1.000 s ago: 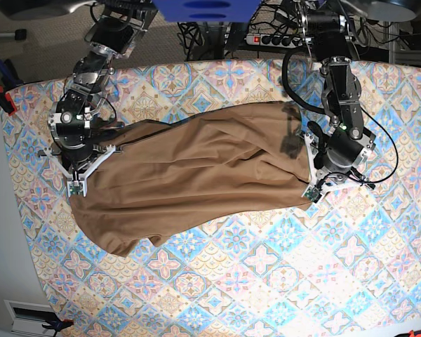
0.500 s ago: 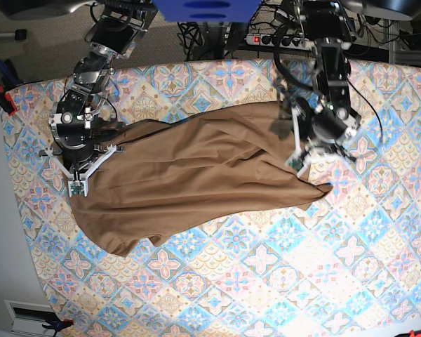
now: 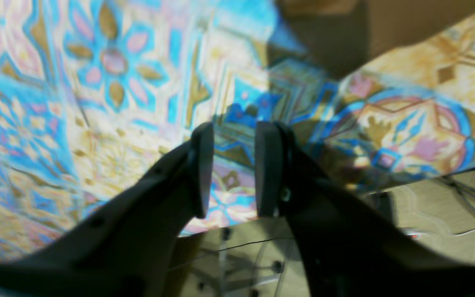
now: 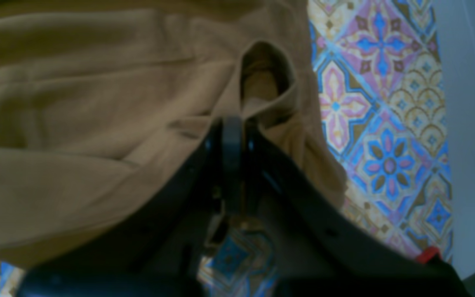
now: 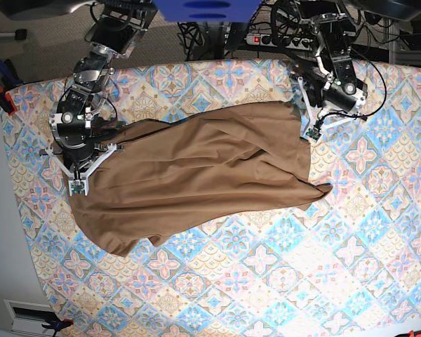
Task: Layout the t-shirt on the table in an organized manner, then fold the t-shirt properly
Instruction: 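Release and regrasp the shirt edge with the left gripper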
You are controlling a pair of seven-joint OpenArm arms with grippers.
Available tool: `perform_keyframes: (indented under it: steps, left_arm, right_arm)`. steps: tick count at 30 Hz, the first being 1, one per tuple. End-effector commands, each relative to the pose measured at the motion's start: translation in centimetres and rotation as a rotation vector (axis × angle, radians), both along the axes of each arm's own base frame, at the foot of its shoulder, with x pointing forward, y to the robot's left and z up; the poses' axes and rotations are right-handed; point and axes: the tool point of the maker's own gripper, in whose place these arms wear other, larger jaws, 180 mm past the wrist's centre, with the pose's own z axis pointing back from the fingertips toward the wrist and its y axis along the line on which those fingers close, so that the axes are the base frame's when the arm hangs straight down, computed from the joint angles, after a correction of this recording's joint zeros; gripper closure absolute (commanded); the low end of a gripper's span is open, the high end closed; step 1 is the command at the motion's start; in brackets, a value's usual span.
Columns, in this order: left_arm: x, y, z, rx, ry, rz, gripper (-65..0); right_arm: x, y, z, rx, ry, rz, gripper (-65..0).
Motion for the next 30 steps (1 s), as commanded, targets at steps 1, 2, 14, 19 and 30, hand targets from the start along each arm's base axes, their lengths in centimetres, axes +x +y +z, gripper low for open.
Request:
perform_keyframes:
  steps: [1,2,14,19,30]
  left_arm:
    - [1.3,-1.5,0.9,-0.065,-0.058,-0.02,-17.6]
    - [1.5,-2.3,1.0,-0.109,-0.069,-0.032,-17.6]
    - [3.7,-10.4,5.3,-0.605,-0.224,-0.161,-37.5]
    - [4.0,-11.4,7.8,-0.749,-0.273,-0.231,-37.5]
    - [2.2,-4.1,6.0,-0.703,-0.283,0.033,-33.1]
  right_arm:
    - [0.9,-0.1,1.3,-0.007,-0.054,0.003,0.0]
    - [1.0,0.1,1.4,-0.007,-0.055,0.011,0.0]
    - [0.9,3.0,0.5,-0.036,-0.017,0.134,0.0]
    - [0.4,3.0,0.1,-0.034,-0.003,0.136,0.0]
    - [0.4,3.0,0.1,-0.035,-0.003,0.135,0.0]
